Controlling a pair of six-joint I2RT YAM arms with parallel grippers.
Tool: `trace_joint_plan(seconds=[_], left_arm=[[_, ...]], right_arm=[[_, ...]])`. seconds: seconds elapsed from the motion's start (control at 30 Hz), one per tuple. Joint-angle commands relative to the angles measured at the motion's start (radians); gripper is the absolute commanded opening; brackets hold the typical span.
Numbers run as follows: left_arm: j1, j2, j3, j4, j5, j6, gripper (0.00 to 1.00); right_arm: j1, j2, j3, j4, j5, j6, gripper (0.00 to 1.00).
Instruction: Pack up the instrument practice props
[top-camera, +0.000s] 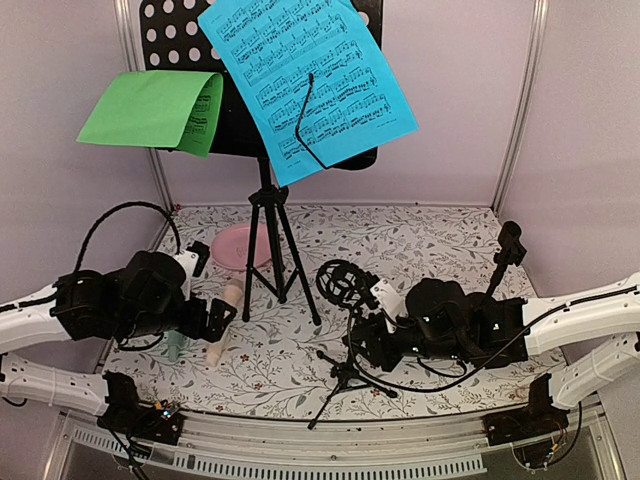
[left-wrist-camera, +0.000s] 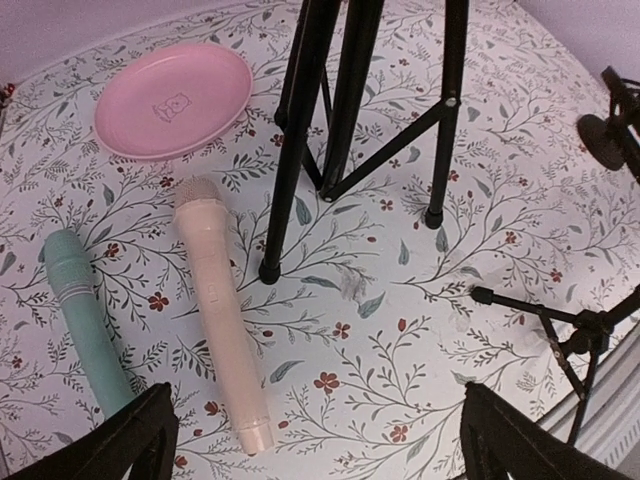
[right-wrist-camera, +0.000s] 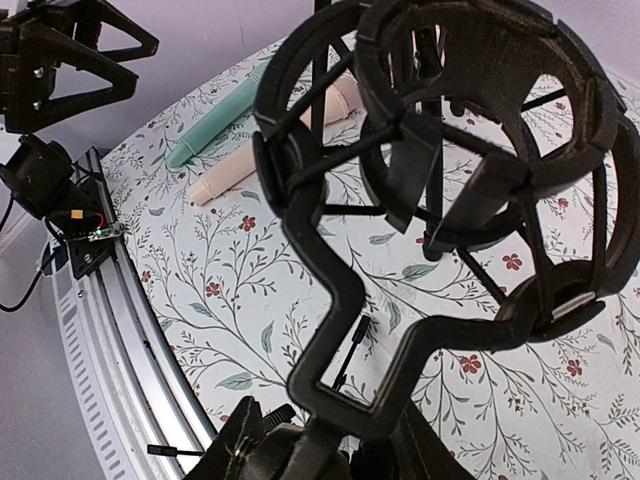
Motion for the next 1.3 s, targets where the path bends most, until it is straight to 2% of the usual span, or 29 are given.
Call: trace_joint_plan(seconds=[0.0, 0.17, 0.33, 0.7, 0.87, 0.93, 1.07, 1.27], left_arm=[[-0.017, -0.108, -0.03, 0.045, 0.039, 0.025, 0.99], [-0.016, -0.196, -0.049, 0.064, 0.024, 0.016, 0.99], [-0.017, -0.241, -0.054, 0.069, 0.02, 0.004, 0.99], [-0.017, -0.233, -0.048, 0.066, 0.04, -0.005, 0.99], [-0.018, -0.241, -0.049, 0.064, 0.038, -0.005, 0.99], [-0.018, -0.242, -0.049, 0.064, 0.037, -0.006, 0.99], [-0.018, -0.233, -0.049, 0.064, 0.04, -0.004, 0.99], [-0.019, -0.224, -0.045, 0.064, 0.04, -0.004, 0.99]], right_arm=[[0.004, -0.007, 0.003, 0.023, 0.057, 0.016, 0.22], [0.004, 0.007, 0.032, -0.022, 0.154, -0.017, 0.22], [-0.009, 0.028, 0.046, -0.047, 0.377, -0.071, 0.25], [-0.374, 0.105, 0.102, -0.035, 0.383, -0.158, 0.25], [-0.447, 0.159, 0.114, 0.013, 0.389, -0.19, 0.26], [-0.448, 0.175, 0.114, 0.016, 0.376, -0.187, 0.29], [-0.449, 0.181, 0.105, 0.006, 0.343, -0.173, 0.51], [-0.448, 0.146, 0.105, -0.021, 0.297, -0.156, 0.62]])
